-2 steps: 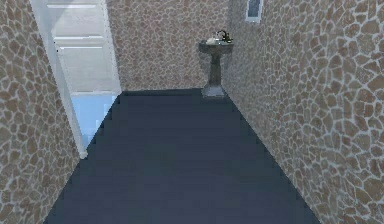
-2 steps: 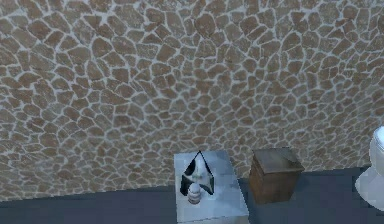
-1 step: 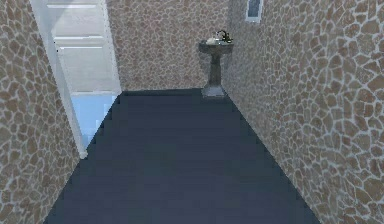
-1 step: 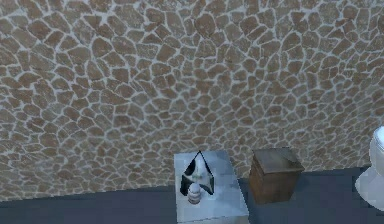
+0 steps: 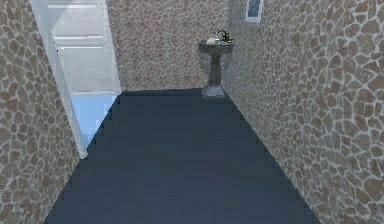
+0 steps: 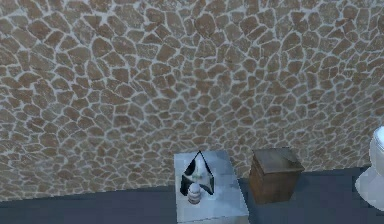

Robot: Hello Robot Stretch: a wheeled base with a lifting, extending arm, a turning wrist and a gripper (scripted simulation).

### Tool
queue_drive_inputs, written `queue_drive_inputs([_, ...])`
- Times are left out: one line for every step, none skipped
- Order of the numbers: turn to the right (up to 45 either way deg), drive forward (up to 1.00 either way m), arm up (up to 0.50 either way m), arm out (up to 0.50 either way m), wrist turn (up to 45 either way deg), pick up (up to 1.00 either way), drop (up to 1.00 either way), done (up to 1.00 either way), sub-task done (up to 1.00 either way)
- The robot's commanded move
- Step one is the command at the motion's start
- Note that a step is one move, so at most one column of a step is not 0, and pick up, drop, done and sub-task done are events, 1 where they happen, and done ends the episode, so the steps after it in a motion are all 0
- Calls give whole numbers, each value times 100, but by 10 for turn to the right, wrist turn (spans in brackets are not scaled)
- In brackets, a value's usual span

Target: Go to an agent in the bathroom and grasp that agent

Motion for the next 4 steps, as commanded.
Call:
queue_drive_inputs([0, 0, 0, 34, 0, 0, 0, 0, 0])
queue_drive_inputs([0, 0, 0, 0, 450, 0, 0, 0, 0])
queue_drive_inputs([0, 0, 0, 0, 450, 0, 0, 0, 0])
queue_drive_inputs([0, 0, 0, 0, 450, 0, 0, 0, 0])
